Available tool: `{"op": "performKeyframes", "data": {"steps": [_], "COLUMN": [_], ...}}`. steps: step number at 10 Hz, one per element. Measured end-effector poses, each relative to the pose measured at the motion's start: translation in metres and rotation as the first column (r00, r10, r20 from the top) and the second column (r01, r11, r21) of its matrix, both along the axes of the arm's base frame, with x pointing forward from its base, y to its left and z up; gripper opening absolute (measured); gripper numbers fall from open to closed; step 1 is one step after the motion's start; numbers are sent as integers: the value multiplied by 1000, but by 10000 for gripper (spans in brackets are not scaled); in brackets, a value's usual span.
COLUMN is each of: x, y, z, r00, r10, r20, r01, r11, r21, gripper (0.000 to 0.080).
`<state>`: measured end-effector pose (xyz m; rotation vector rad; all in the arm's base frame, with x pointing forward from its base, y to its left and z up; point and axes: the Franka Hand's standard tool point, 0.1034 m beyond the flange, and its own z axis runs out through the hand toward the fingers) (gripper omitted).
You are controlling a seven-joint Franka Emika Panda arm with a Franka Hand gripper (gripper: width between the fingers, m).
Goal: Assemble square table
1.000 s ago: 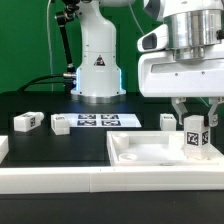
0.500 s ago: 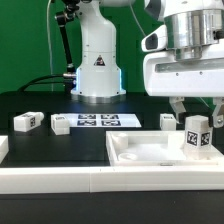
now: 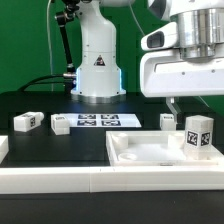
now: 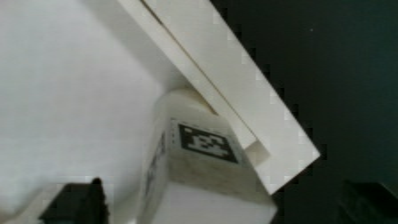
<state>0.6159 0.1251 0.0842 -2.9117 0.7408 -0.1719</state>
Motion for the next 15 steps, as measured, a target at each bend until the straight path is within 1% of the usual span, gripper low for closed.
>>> {"op": "performKeyframes", "data": {"steps": [2, 5, 7, 8, 9, 10, 11, 12, 13, 14, 15], "x": [2, 2, 2, 2, 2, 1, 2, 2, 2, 2, 2], "y": [-6, -6, -7, -7, -7, -6, -8, -9, -10, -10, -10], "z": [0, 0, 0, 0, -1, -1, -1, -1, -1, -1, -1], "r00": [990, 944, 865, 840, 793, 759, 701, 662, 654, 653, 654], "r10": [143, 330, 501, 542, 609, 651, 713, 749, 757, 757, 757], "r20": [16, 27, 25, 21, 13, 9, 0, -5, -6, -6, -6], "r01": [-142, -328, -496, -537, -602, -643, -703, -738, -746, -746, -746], "r11": [990, 943, 862, 836, 787, 751, 692, 652, 643, 642, 643], "r21": [-23, -56, -102, -116, -136, -146, -164, -173, -175, -175, -175], "gripper": [649, 649, 649, 649, 649, 649, 649, 649, 603, 603, 423]}}
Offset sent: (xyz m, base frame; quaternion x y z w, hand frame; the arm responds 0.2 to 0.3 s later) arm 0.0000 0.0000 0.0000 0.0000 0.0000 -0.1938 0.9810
